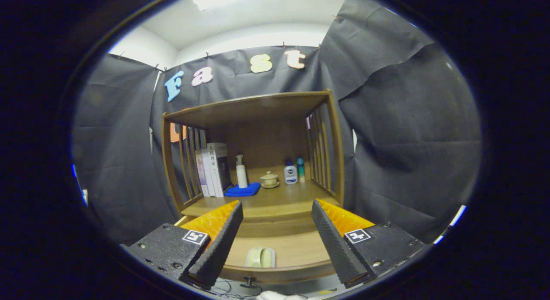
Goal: Pull open the drawer, take out the items inside it, and place them on the countertop above the cabinet.
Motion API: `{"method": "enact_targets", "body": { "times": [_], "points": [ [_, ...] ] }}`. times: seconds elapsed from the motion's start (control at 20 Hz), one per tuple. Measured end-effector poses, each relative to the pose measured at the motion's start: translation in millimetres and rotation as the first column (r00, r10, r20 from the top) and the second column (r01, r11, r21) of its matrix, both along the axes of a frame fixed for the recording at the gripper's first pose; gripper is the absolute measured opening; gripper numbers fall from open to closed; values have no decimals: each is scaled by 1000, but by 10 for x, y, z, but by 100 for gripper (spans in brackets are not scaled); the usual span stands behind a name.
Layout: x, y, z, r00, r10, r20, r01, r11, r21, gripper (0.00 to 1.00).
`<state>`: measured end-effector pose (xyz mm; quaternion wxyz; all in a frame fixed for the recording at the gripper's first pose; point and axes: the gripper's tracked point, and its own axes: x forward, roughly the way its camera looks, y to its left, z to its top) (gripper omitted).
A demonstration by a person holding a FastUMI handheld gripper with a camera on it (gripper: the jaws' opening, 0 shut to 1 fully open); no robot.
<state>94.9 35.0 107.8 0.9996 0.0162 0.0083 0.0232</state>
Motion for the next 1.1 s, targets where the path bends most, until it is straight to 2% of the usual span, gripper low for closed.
{"method": "enact_targets", "body": {
  "times": [0.2, 0.4, 0.65, 0.85, 0.95, 1.1],
  "points": [
    [545, 364, -172, 987, 61, -151, -66, 997, -28, 100],
    [984, 579, -634, 931, 72, -357, -99, 993, -59, 100],
    [1260, 606, -1225, 821, 3, -571, -103, 984, -143, 100],
    [1224, 551, -1635, 709, -65, -702, -128, 967, -219, 99],
    [1177, 555, -1843, 648, -73, -758, -129, 970, -205, 99],
    [1099, 457, -2014, 561, -101, -821, -108, 975, -194, 87]
  ]
}}
